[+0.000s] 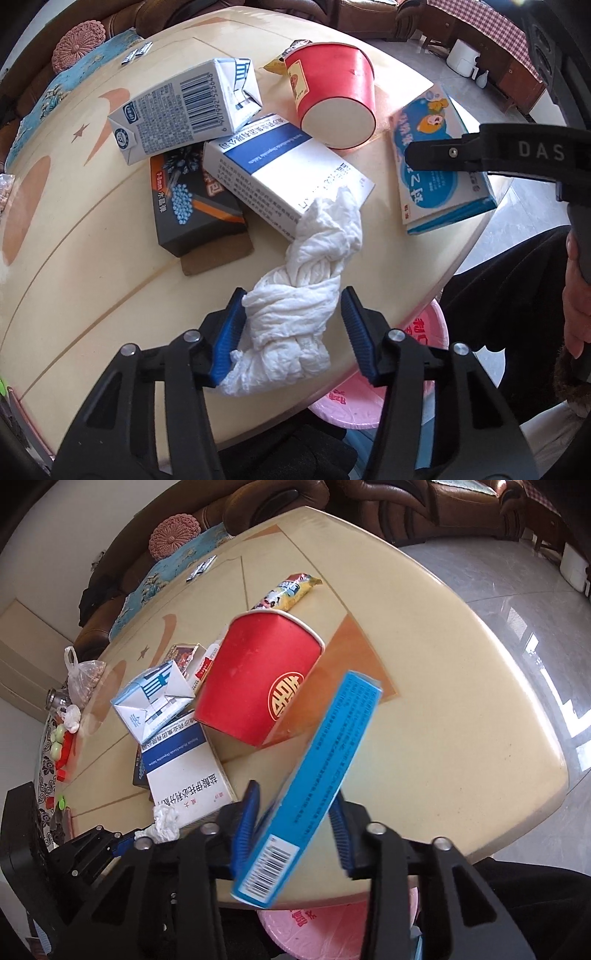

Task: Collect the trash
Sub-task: 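Reach the left tool to the white tissue while the right tool grasps the blue box, then carry the tissue in the left tool while the right tool carries the blue box to the bin, then open the left tool over the bin while the right tool releases the blue box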

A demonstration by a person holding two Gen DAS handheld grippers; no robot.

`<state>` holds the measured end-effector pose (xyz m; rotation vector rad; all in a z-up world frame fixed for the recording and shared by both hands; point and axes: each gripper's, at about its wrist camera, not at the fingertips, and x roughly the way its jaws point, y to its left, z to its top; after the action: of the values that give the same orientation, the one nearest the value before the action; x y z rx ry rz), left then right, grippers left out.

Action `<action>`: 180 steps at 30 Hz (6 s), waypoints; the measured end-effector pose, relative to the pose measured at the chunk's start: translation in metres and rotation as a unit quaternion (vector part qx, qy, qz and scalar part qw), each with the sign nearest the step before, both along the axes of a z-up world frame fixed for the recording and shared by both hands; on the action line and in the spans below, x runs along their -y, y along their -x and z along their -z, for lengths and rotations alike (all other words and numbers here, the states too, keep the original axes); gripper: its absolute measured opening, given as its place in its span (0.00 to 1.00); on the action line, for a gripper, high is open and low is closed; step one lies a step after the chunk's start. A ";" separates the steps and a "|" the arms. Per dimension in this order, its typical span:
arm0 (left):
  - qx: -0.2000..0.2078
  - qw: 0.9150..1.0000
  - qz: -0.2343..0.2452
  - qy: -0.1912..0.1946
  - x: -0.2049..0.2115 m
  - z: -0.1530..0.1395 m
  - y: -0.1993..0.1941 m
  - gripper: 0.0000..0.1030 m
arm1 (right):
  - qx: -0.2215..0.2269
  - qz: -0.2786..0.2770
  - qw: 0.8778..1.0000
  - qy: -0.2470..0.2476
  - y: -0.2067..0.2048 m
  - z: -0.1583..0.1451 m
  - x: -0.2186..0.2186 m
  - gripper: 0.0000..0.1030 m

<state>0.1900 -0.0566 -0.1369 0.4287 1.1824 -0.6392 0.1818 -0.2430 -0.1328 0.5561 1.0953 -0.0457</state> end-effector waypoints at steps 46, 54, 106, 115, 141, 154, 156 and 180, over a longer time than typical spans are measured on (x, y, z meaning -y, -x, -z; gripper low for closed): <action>0.061 0.984 -0.151 0.068 -0.046 -0.110 0.056 0.26 | 0.133 -0.153 0.967 0.151 0.077 -0.121 -0.032 0.21; 0.098 0.980 -0.163 0.056 -0.045 -0.124 0.091 0.26 | 0.150 -0.167 0.961 0.165 0.118 -0.137 -0.041 0.21; -0.037 0.988 -0.148 0.041 -0.028 0.028 0.150 0.26 | -0.003 -0.226 0.966 0.123 0.179 0.020 -0.072 0.21; -0.101 0.984 -0.149 0.019 -0.018 0.084 0.136 0.26 | -0.052 -0.227 0.965 0.121 0.165 0.074 -0.069 0.21; -0.242 0.953 -0.171 -0.059 -0.009 0.206 0.109 0.26 | -0.183 -0.234 0.951 0.083 0.124 0.202 -0.060 0.21; -0.288 0.937 -0.185 -0.069 0.001 0.234 0.101 0.26 | -0.210 -0.235 0.945 0.087 0.113 0.234 -0.065 0.21; -0.291 0.935 -0.190 -0.066 -0.002 0.235 0.099 0.26 | -0.210 -0.236 0.945 0.085 0.112 0.235 -0.066 0.21; -0.240 0.940 -0.221 -0.100 -0.019 0.222 0.090 0.64 | -0.182 -0.216 0.953 0.106 0.109 0.218 -0.061 0.48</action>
<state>0.1002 -0.0380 -0.3589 0.1616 1.7536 -0.2315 0.0724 -0.1821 -0.3509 0.1047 1.5329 0.1198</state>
